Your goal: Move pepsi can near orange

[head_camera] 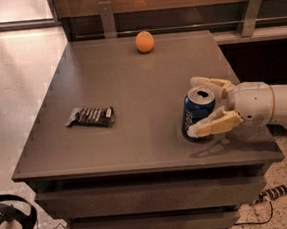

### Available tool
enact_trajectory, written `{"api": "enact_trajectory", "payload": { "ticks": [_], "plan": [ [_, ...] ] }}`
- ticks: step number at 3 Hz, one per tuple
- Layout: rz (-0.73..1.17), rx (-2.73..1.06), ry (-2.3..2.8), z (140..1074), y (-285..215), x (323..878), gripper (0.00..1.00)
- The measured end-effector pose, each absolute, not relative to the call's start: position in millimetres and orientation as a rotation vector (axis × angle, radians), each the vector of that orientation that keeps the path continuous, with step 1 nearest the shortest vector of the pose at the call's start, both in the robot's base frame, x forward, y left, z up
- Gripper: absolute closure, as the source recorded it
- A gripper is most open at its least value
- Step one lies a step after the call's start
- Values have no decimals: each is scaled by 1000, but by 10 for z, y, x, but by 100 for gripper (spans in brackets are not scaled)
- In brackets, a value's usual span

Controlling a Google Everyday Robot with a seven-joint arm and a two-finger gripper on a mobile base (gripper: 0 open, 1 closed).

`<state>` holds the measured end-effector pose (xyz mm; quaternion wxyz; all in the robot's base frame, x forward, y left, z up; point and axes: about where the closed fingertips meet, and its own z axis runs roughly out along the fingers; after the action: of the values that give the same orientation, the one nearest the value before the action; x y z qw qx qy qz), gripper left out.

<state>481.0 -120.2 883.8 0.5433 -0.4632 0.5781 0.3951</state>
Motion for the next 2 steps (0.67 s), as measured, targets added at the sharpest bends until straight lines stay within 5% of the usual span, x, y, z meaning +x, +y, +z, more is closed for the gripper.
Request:
{"api": "enact_trajectory", "payload": {
  "ticks": [2],
  "plan": [
    [943, -1107, 1367, 8852, -1157, 4807, 65]
  ]
}}
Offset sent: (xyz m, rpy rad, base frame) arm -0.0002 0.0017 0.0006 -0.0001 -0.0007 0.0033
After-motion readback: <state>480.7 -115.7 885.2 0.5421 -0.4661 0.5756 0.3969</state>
